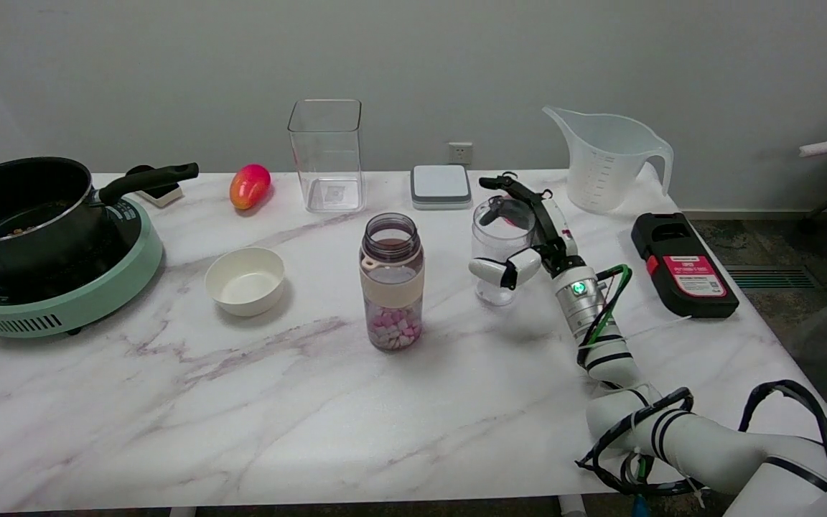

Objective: Place the measuring cup onto the table.

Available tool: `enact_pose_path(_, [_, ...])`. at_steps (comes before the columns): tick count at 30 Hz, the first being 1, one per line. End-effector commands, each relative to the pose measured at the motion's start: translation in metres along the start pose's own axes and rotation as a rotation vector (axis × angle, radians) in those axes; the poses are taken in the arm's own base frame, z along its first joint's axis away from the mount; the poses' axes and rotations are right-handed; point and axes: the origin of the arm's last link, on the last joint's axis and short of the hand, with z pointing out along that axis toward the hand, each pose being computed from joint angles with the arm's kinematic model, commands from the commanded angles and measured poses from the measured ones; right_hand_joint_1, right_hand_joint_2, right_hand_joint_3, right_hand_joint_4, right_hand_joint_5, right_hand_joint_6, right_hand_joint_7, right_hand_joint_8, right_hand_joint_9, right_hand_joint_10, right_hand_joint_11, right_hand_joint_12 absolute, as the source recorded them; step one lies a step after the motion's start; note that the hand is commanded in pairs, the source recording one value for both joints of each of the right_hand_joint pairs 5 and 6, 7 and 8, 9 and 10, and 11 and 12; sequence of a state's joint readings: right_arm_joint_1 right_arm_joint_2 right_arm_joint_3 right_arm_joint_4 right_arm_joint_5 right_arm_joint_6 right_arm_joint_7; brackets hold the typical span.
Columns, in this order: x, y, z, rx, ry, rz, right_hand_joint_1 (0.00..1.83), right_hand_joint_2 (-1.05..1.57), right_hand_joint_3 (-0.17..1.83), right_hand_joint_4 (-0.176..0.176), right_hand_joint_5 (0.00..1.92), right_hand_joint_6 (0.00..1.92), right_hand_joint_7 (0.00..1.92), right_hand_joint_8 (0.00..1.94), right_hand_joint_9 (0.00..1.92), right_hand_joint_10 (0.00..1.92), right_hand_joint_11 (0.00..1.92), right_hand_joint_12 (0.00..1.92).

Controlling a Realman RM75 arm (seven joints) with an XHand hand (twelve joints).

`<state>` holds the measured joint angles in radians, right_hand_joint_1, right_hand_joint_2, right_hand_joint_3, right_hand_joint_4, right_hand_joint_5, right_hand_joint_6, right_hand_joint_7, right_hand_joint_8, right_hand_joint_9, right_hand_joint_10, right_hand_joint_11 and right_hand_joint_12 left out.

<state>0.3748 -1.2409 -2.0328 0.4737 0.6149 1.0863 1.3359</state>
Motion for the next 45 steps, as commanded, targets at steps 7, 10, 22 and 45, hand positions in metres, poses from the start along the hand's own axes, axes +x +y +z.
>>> enact_pose_path(7, [0.003, 0.001, -0.001, -0.004, 0.0, 0.008, 1.31, -0.46, 1.19, 0.0, 0.47, 0.47, 0.83, 0.83, 0.56, 0.56, 0.53, 0.53])
enact_pose_path(10, [0.005, 0.002, -0.001, -0.009, 0.004, 0.005, 1.3, -0.51, 1.24, 0.0, 0.43, 0.43, 0.68, 0.68, 0.51, 0.51, 0.51, 0.51])
enact_pose_path(22, [0.052, -0.005, 0.008, -0.008, -0.006, -0.046, 1.28, -0.88, 1.25, 0.0, 0.12, 0.12, 0.35, 0.35, 0.34, 0.34, 0.38, 0.38])
enact_pose_path(45, [0.215, -0.11, -0.061, 0.052, 0.346, -0.437, 1.37, -0.47, 1.19, 0.0, 0.07, 0.07, 0.41, 0.41, 0.46, 0.46, 0.45, 0.45])
